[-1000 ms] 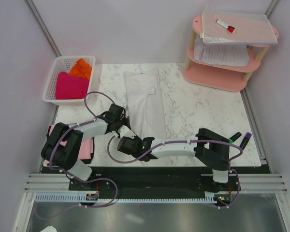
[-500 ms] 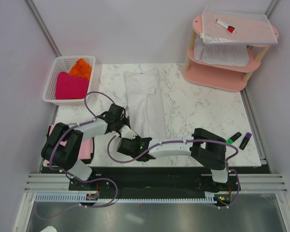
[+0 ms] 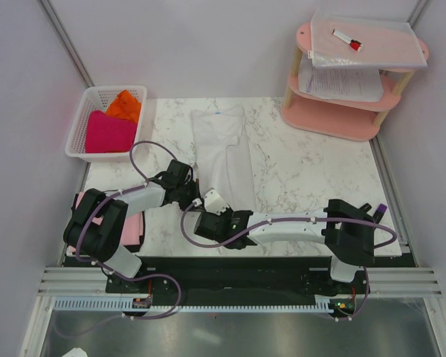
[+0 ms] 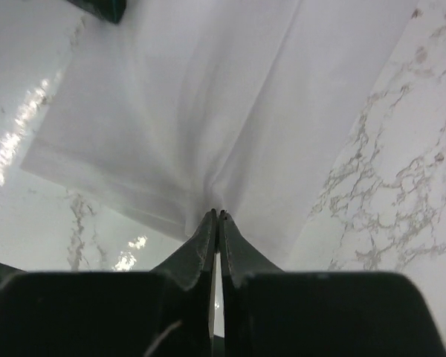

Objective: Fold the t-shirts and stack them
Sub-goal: Rotate the tshirt 90 degrees

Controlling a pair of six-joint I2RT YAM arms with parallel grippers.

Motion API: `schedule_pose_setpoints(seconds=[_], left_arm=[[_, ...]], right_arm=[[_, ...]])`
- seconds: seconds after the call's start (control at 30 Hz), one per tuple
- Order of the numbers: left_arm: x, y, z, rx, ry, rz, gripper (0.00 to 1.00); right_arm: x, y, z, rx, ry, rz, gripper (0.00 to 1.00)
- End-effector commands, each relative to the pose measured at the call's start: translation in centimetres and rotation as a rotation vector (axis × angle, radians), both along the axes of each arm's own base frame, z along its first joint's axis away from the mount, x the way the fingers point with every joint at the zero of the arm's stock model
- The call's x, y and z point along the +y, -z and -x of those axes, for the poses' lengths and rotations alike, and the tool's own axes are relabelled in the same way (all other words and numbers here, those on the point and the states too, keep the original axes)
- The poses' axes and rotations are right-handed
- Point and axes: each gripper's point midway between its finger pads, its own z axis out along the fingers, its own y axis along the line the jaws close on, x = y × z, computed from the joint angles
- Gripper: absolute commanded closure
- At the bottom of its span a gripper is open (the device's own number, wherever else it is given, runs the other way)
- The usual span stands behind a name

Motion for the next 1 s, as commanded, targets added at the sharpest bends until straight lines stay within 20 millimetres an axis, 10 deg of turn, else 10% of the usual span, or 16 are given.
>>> schedule_pose_setpoints(seconds=[0.0,0.23,0.4,0.5,0.67,0.97], left_arm=[[2.4,2.4,2.0,0.066,-0.031,-0.119,0.98],[2.3,0.4,2.1,0.011,-0.027,-0.088,0.87],[2.0,-2.8,2.5,-0.084,-0.036,-0.019,0.17],[2.1,-4.2,3.1,-0.126,-0.058,0.020,0.07],[2.0,-4.8,5.1,-0.113,-0.083,0.093,0.06],[2.1,-2.9,8.3,-0.014,-0.095,0.142,0.41]], right_arm=[[-2.6,1.2,2.2,0.093,0.031,0.042,0.75],[-3.9,-3.6,0.6,-0.039,0.097,-0.081,0.39],[-6.3,-5.7,-2.4,-0.014,0.208,-0.315,0.39],[-8.3,-4.7,-4.0,0.060,0.271,-0.455,0.41],[-9.5,-2.6,-4.7,0.193,0.319,-0.583,0.42],[-5.4,1.5,-1.0,0.508,0.262,-0.802,0.46]])
